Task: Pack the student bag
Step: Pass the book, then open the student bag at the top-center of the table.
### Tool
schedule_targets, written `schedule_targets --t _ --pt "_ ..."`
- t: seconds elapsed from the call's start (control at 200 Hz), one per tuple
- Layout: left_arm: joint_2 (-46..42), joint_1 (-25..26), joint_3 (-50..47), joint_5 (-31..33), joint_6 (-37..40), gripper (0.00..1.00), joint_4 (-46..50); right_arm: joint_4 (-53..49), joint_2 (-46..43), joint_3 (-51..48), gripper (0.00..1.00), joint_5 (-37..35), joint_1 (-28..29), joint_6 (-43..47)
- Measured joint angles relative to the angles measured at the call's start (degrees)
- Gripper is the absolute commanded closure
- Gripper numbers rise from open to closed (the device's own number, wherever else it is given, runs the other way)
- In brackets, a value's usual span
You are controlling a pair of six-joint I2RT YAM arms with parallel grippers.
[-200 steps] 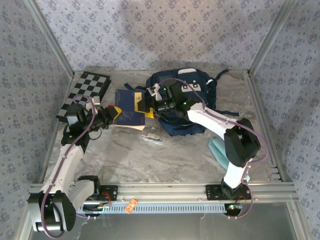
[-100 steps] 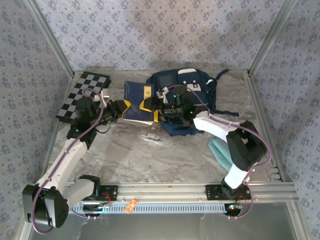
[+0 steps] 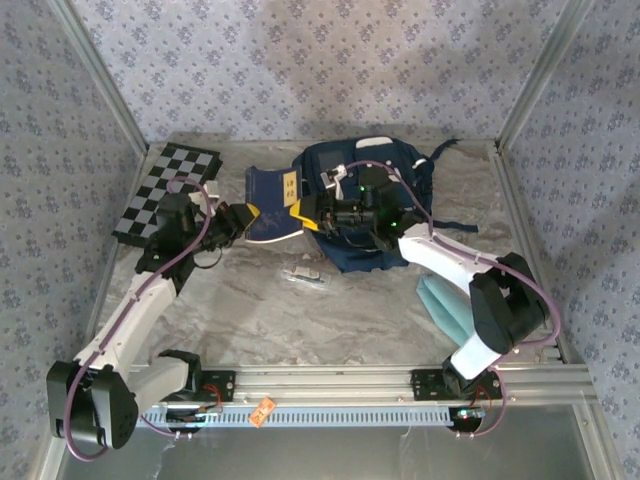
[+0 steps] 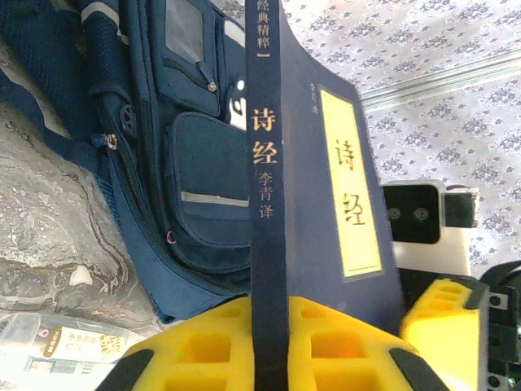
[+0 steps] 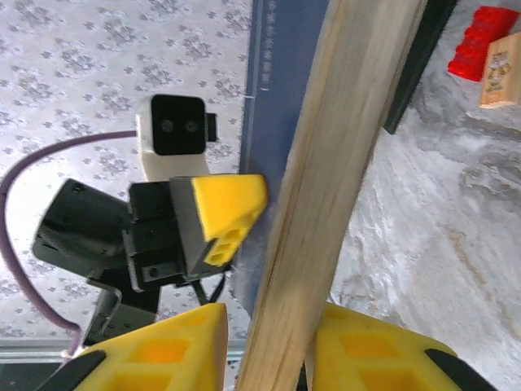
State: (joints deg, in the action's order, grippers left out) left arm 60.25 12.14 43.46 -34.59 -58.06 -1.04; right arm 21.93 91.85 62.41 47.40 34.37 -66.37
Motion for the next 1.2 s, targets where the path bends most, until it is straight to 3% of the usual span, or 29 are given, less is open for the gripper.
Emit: schedule_targets --t 0.21,0.255,0.445,0.54,0.704,0.989,1.199 --pt "0.26 1.51 0.0 1.92 0.61 1.0 -0.13 -4.61 0.9 0.0 1.0 0.02 -0.94 2.84" --pt "0.26 1.77 0.0 2.12 0.85 0.99 -0.15 -5.7 0.83 0.0 1.0 -0.04 -1.03 3.41" --pt "0.31 2.78 1.64 2.1 5.18 0.5 3.52 -13.94 -2.36 0.11 1.0 -1.73 -1.55 9.11" --pt "0.31 2.99 4.0 3.72 9.16 0.38 7.45 -22.29 -6.16 0.31 1.0 -4.52 -2.4 14.03" --pt "2.91 5.11 8.96 10.54 18.95 0.31 14.01 -38.07 -15.17 0.2 1.0 -11.41 -4.81 21.88" --pt "19.39 21.03 17.44 18.23 41.03 0.3 15.58 -61.13 -32.83 -3.78 1.0 -20.61 -13.7 27.34" --pt "34.62 29.16 32.76 21.4 57.33 0.28 17.64 -73.85 -42.32 -6.36 1.0 -23.76 -22.77 28.06"
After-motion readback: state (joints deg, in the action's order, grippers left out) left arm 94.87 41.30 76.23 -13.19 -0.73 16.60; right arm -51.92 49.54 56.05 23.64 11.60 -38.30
